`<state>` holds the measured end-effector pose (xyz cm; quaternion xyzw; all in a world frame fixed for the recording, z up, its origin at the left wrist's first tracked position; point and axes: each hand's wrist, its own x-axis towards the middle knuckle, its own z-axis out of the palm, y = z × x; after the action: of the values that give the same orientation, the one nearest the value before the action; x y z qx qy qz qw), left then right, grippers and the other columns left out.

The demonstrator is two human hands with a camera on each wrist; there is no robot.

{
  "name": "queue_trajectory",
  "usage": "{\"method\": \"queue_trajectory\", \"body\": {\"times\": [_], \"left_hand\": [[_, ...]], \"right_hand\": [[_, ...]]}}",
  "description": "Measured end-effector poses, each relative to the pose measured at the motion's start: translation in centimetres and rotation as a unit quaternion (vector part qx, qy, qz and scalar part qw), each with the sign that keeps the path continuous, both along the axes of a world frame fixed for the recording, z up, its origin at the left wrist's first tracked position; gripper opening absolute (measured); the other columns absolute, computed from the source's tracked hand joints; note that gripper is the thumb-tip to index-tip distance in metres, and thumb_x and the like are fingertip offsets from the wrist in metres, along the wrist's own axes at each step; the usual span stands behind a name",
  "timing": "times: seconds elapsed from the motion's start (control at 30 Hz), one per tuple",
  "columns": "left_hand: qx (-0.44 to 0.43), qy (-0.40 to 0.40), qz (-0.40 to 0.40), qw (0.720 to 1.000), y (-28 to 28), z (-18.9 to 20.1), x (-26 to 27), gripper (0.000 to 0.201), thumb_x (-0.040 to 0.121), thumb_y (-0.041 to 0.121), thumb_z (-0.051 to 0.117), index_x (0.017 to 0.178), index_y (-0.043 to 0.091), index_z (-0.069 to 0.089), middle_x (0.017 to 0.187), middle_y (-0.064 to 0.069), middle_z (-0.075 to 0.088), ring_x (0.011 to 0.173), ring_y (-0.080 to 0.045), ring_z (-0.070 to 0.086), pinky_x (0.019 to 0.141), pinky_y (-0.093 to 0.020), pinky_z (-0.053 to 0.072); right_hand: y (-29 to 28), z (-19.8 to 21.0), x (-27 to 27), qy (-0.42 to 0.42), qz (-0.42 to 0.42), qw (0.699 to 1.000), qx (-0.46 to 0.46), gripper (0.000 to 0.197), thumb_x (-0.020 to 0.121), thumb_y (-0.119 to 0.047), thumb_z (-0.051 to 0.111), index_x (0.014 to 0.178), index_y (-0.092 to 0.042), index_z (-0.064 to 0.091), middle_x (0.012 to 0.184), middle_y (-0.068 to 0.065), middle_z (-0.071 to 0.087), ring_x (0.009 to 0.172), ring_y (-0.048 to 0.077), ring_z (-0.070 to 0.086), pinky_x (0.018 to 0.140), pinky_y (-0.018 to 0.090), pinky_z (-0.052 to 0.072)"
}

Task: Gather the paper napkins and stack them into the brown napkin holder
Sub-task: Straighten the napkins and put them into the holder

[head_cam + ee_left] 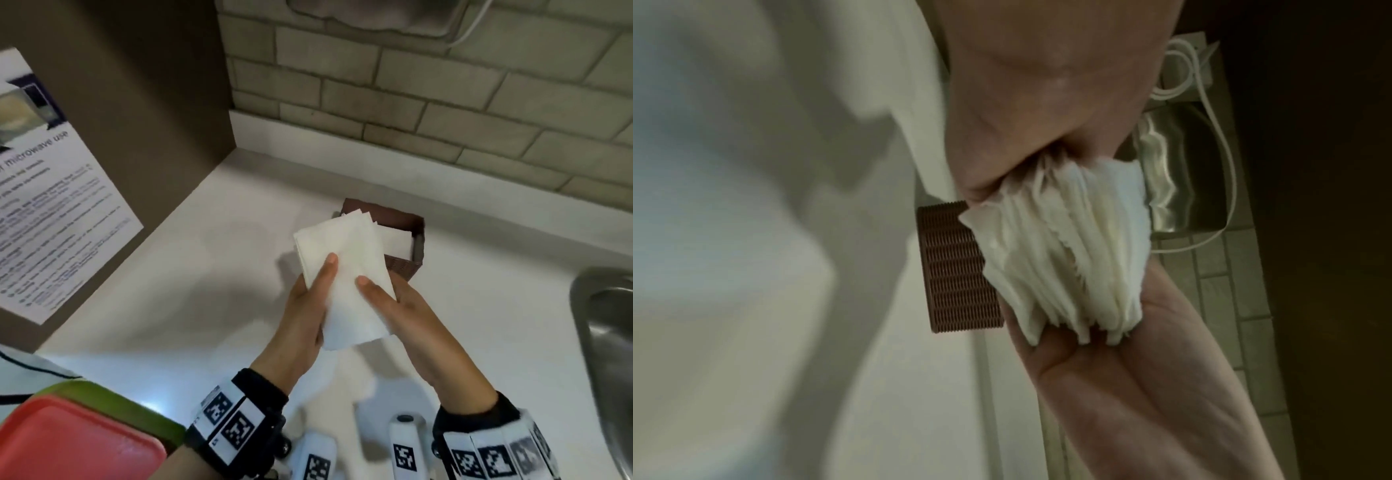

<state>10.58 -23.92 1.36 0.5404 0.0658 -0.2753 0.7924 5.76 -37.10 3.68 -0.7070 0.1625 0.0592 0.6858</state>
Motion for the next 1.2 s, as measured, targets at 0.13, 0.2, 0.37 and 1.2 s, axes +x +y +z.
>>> {"method": "queue_trajectory", "body": {"times": [0.13,0.2,0.37,1.2], "left_hand": [[-0.016,-0.024,-0.064,0.998,0.2,0.4,1.1,0.04,0.093,0.039,0.06,0.128,0.019,0.063,0.12,-0.005,0.073,0.112,-0.023,0.069,0.1,-0.047,0.051],[-0.016,-0.042,-0.093,0.995,0.2,0.6,1.5,0.038,0.093,0.034,0.062,0.127,0.018,0.064,0.119,-0.005,0.074,0.112,-0.022,0.069,0.1,-0.043,0.051],[0.014,-0.097,-0.121,0.988,-0.1,0.5,1.4,0.041,0.085,0.033,0.071,0.124,0.024,0.066,0.119,0.001,0.074,0.113,-0.017,0.069,0.101,-0.04,0.051],[-0.11,-0.01,0.05,0.993,-1.3,-0.7,-0.1,0.044,0.098,0.034,0.053,0.137,0.014,0.054,0.127,-0.008,0.069,0.118,-0.023,0.066,0.102,-0.043,0.049]], "right_hand": [[0.4,0.6,-0.1,-0.033,-0.027,0.997,-0.062,0.038,0.094,-0.048,0.05,0.13,-0.035,0.052,0.121,-0.018,0.067,0.109,-0.001,0.064,0.098,0.028,0.051],[0.6,0.9,0.2,-0.053,-0.04,0.994,-0.081,0.025,0.097,-0.046,0.044,0.121,-0.045,0.052,0.115,-0.027,0.064,0.104,-0.016,0.059,0.089,0.01,0.048],[1.7,0.8,0.6,-0.053,-0.084,0.986,-0.133,0.013,0.098,-0.052,0.032,0.099,-0.056,0.045,0.101,-0.032,0.056,0.095,-0.016,0.054,0.076,0.007,0.041],[1.6,-2.4,-0.8,-0.101,-0.153,0.968,0.172,0.039,0.1,-0.021,0.049,0.138,-0.015,0.05,0.132,0.005,0.065,0.124,0.023,0.06,0.108,0.045,0.042]]}}
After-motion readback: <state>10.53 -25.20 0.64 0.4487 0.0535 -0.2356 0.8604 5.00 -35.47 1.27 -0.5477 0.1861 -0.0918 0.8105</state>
